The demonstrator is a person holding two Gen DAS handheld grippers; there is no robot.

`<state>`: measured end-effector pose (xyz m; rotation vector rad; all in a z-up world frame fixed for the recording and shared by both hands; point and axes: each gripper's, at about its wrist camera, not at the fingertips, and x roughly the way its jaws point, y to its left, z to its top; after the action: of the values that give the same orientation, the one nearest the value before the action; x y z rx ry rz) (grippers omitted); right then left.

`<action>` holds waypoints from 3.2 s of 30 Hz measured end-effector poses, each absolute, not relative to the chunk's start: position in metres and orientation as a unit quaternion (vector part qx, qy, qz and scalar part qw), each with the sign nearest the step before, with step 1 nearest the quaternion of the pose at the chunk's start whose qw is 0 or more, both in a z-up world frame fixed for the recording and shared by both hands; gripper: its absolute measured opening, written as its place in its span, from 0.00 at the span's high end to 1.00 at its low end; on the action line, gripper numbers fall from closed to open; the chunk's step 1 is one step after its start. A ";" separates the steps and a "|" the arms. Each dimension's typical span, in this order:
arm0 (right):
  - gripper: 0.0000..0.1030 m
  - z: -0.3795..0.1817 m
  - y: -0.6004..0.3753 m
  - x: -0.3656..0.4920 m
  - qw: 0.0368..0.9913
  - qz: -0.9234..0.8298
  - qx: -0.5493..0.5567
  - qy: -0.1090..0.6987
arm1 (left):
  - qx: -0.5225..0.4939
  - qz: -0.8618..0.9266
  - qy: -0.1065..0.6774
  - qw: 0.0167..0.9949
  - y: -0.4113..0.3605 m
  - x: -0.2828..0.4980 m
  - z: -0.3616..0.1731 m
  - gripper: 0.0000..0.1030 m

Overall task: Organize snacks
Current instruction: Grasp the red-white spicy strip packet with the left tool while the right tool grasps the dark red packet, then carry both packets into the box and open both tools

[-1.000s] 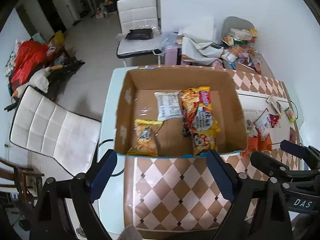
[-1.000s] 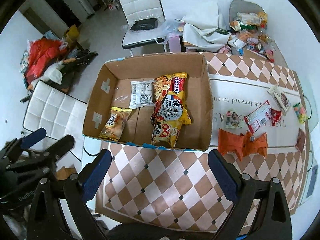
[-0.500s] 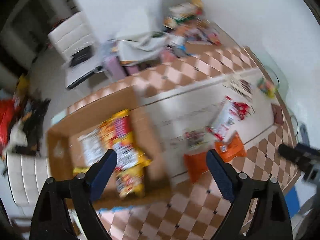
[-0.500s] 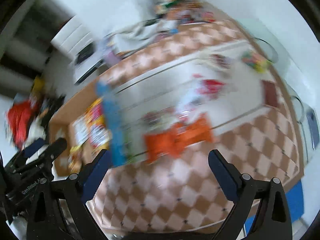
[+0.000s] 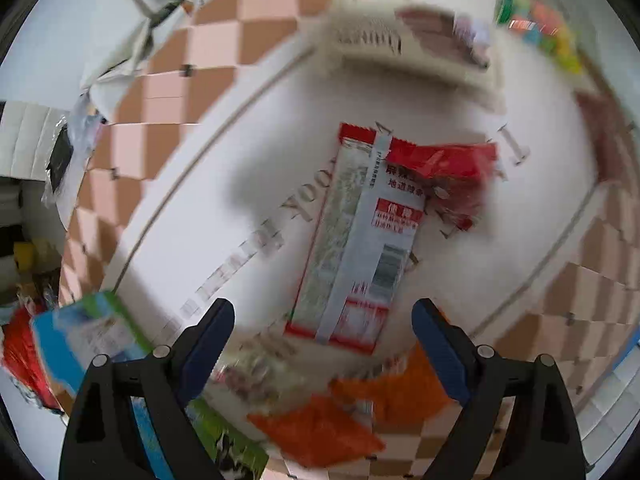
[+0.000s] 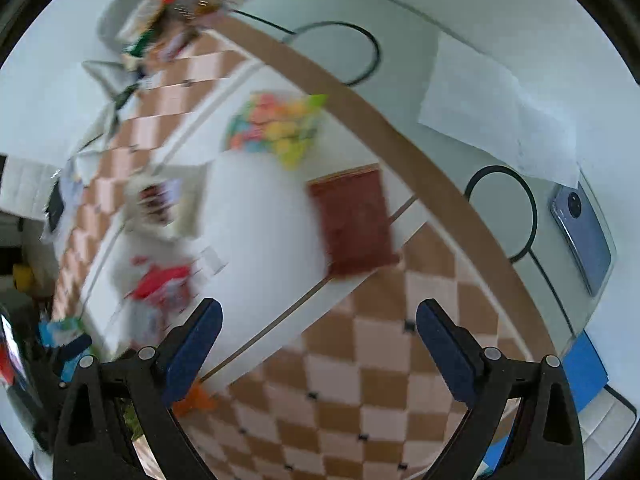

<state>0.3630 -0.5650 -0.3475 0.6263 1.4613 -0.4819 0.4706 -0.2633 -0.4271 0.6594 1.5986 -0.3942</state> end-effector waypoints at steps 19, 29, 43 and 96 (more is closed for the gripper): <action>0.43 -0.429 -0.570 0.403 0.664 -0.216 0.194 0.689 | 0.229 -0.159 0.709 0.648 -0.263 0.455 -0.433 0.56; 0.43 -0.405 -0.539 0.388 0.681 -0.194 0.216 0.672 | 0.181 -0.164 0.698 0.673 -0.247 0.429 -0.386 0.58; 0.43 -0.268 -0.409 0.393 0.751 -0.066 0.199 0.626 | 0.067 -0.170 0.659 0.729 -0.169 0.428 -0.269 0.59; 0.10 -0.328 0.013 0.491 0.717 0.036 0.008 0.697 | -0.106 0.037 0.699 0.706 0.237 0.458 -0.330 0.20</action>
<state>0.4914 0.0129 -0.3283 0.0179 1.5419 0.0794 0.4584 0.2367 -0.3300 -0.2349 1.5531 0.0825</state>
